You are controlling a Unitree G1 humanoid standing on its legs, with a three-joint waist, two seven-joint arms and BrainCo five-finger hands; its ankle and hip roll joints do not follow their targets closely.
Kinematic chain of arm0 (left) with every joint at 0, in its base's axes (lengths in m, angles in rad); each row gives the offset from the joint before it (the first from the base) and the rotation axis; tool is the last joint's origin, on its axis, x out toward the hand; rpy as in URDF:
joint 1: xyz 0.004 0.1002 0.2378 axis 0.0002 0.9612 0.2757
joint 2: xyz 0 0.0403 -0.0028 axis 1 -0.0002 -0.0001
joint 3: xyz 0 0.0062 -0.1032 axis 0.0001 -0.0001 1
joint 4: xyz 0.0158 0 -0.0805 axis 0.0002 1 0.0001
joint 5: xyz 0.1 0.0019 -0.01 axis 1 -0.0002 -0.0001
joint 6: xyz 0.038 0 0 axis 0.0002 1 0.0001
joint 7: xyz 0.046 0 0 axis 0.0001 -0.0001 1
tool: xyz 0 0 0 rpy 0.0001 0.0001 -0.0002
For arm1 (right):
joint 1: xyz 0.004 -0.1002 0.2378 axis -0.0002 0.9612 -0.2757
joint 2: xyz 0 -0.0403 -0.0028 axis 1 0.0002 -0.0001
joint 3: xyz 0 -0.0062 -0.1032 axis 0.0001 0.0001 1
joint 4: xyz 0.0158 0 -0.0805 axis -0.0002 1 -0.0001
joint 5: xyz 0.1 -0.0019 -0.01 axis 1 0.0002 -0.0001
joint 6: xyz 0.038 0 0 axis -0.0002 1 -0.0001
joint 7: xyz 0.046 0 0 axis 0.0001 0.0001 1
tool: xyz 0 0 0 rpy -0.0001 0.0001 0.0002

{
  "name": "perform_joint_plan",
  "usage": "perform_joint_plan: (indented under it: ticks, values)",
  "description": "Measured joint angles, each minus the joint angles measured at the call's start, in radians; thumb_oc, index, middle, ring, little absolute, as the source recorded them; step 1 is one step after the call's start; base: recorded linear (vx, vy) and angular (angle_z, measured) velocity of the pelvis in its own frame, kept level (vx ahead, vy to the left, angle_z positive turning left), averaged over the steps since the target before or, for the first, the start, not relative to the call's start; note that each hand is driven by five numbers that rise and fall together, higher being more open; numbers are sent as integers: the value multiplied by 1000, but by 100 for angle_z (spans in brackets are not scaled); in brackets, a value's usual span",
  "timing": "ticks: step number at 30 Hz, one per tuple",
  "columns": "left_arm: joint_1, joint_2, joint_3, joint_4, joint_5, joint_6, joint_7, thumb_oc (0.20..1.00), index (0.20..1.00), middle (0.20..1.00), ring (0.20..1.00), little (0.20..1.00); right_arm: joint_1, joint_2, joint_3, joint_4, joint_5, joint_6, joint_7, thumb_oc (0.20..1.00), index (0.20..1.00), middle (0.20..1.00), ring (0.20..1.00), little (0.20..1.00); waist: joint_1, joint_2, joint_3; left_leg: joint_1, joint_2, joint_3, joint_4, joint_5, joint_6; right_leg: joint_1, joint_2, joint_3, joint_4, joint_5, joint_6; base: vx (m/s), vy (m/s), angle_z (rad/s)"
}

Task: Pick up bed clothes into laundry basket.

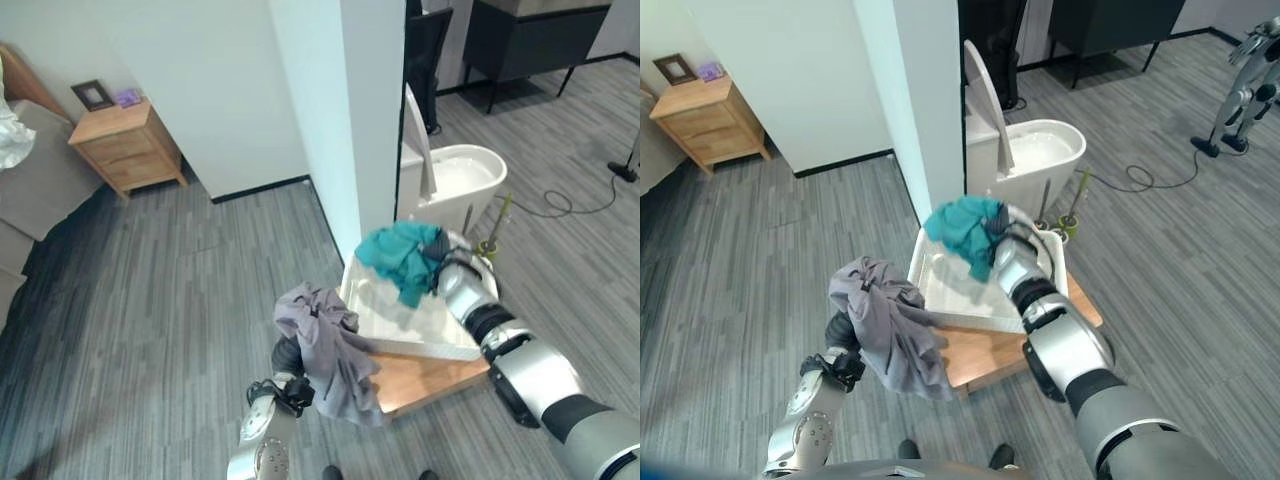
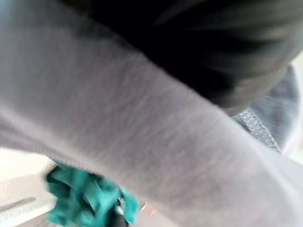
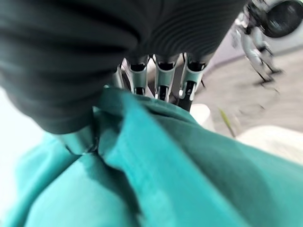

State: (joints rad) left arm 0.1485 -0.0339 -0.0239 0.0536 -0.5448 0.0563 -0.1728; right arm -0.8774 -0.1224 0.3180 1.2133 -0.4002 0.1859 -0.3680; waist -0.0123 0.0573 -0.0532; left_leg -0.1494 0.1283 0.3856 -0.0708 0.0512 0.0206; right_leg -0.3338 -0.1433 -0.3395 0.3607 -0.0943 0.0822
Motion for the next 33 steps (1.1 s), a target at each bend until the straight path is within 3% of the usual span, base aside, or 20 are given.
perform_joint_plan:
  ticks: [2, 3, 4, 5, 6, 10, 14, 18, 19, 20, 22, 23, 24, 25, 26, 27, 32, 33]
  values:
    - [-27, 3, 2, 12, 0, 0, -3, 200, 200, 200, 200, 200, 2, 16, -8, 34, 12, -1, -21, 200, 200, 200, 200, 200, -8, -33, 1, -26, -8, -19, -8, -12, -26, -56, -25, 109, -78, 5, 5, 147, -69, 19]
    - [-35, 5, 3, 31, 0, 8, -3, 200, 200, 200, 200, 200, 13, 20, -9, 54, 13, -5, -25, 200, 200, 200, 200, 200, -7, -37, 1, -38, -13, -27, -5, -8, -30, -54, -47, 129, -192, 51, 22, 217, -34, 27]
    - [-34, 11, 4, 32, 1, 17, -3, 200, 200, 200, 200, 200, 21, 23, -9, 64, 18, -2, -25, 200, 200, 200, 200, 200, -10, -46, -1, -40, -21, -37, -4, -8, -32, -29, -69, 129, -292, 110, 36, 219, -91, 69]
    - [-20, 16, 1, 50, 1, 26, -5, 200, 200, 200, 200, 200, 115, 38, -32, 67, 18, -10, -63, 200, 200, 200, 200, 200, -3, -57, -4, 3, -16, -73, -22, 1, -41, 93, -65, 120, -453, 232, 62, 193, -151, 48]
    - [3, 3, 11, 46, 1, 26, -9, 200, 200, 200, 200, 200, 142, 55, -23, 105, 21, -7, -65, 1000, 1000, 1000, 1000, 1000, 19, -48, -7, 29, 4, -49, -22, 7, -48, 119, -39, 109, -464, 239, 52, 66, -114, 41]
    - [19, -19, -9, 36, 6, 35, -13, 200, 200, 200, 200, 200, 175, 45, -26, 145, 41, -6, -75, 1000, 1000, 1000, 1000, 1000, 18, -15, -29, 27, 42, -71, -22, 29, -70, 152, -3, 44, -463, 216, 30, 105, -78, 25]
    - [7, 9, -23, -21, 34, 40, -12, 200, 200, 200, 200, 200, 172, -4, -25, 108, 54, -19, -87, 1000, 1000, 1000, 1000, 1000, 15, -11, -32, 32, 38, -73, -22, 38, -83, 167, -3, 29, -463, 213, 28, 7, -48, 15]
    - [-80, 175, 23, -160, 140, 23, 47, 200, 200, 200, 200, 200, 242, -82, -75, -137, 73, -41, -43, 1000, 1000, 1000, 1000, 1000, -13, -4, -35, 50, 29, -64, -22, 37, -83, 175, -15, 47, -463, 216, 31, -52, -28, 0]
    - [-96, 225, 40, -224, 164, 22, 62, 200, 200, 200, 200, 200, 333, -113, -119, -344, 87, -51, -28, 1000, 1000, 1000, 1000, 1000, -15, -3, -34, 51, 26, -61, -22, 34, -86, 179, -15, 47, -464, 214, 33, -45, -25, -14]
    - [-133, 282, 121, -309, 175, 7, 85, 200, 200, 200, 200, 200, 453, -166, -140, -509, 86, -68, -29, 1000, 1000, 1000, 1000, 1000, -27, -5, -36, 63, 30, -39, -22, 30, -92, 178, -17, 64, -464, 215, 33, -42, -33, -21]
    - [-250, 361, 240, -475, 176, -17, 119, 200, 200, 200, 200, 200, 773, -220, -278, -634, 85, -58, -26, 1000, 1000, 1000, 1000, 1000, -45, -6, -46, 85, 31, -10, -23, 11, -106, 185, -13, 82, -464, 219, 35, -23, -52, -32]
    - [-356, 381, 253, -496, 182, -12, 126, 200, 200, 200, 200, 200, 905, -248, -290, -479, 77, -62, -54, 1000, 1000, 1000, 1000, 1000, -68, -7, -51, 92, 31, -11, -23, 10, -105, 193, -16, 86, -469, 220, 36, -3, -60, -16]
    - [-450, 408, 257, -497, 200, -10, 127, 200, 200, 200, 200, 200, 994, -254, -278, -373, 72, -53, -61, 1000, 1000, 1000, 1000, 1000, -65, -7, -54, 99, 31, -13, -23, 10, -105, 201, -15, 82, -469, 217, 37, -13, -42, -5]
    - [-563, 408, 256, -477, 224, -25, 134, 200, 200, 200, 200, 200, 1049, -226, -288, -97, 54, -47, -102, 1000, 1000, 1000, 1000, 1000, -73, 4, -68, 100, 33, -10, -29, 3, -101, 196, -17, 94, -469, 216, 33, 3, -24, -13]
    - [-643, 365, 220, -421, 249, -34, 142, 200, 200, 200, 200, 200, 1067, -205, -294, 155, 54, -43, -128, 1000, 1000, 1000, 1000, 1000, -75, 19, -83, 100, 33, -9, -29, -3, -102, 195, -18, 98, -468, 217, 33, -13, -15, -24]
    - [-663, 339, 179, -385, 256, -30, 147, 200, 200, 200, 200, 200, 1069, -182, -292, 282, 55, -39, -135, 1000, 1000, 1000, 1000, 1000, -90, 33, -95, 99, 33, 1, -29, -5, -105, 188, -18, 104, -469, 217, 34, -27, -2, -33]
    - [-754, 191, -19, -162, 364, 21, 168, 200, 200, 200, 200, 200, 1055, -158, -265, 316, 70, -110, -159, 1000, 1000, 1000, 1000, 1000, -142, 89, -126, 85, 28, 48, -29, -9, -111, 137, -20, 154, -466, 225, 33, -28, 24, -30]
    - [-742, 184, -32, -117, 374, 39, 167, 200, 200, 200, 200, 200, 1041, -160, -263, 279, 95, -118, -150, 1000, 1000, 1000, 1000, 1000, -181, 122, -128, 82, 29, 81, -29, -12, -115, 116, -19, 167, -469, 228, 34, 3, 20, -57]
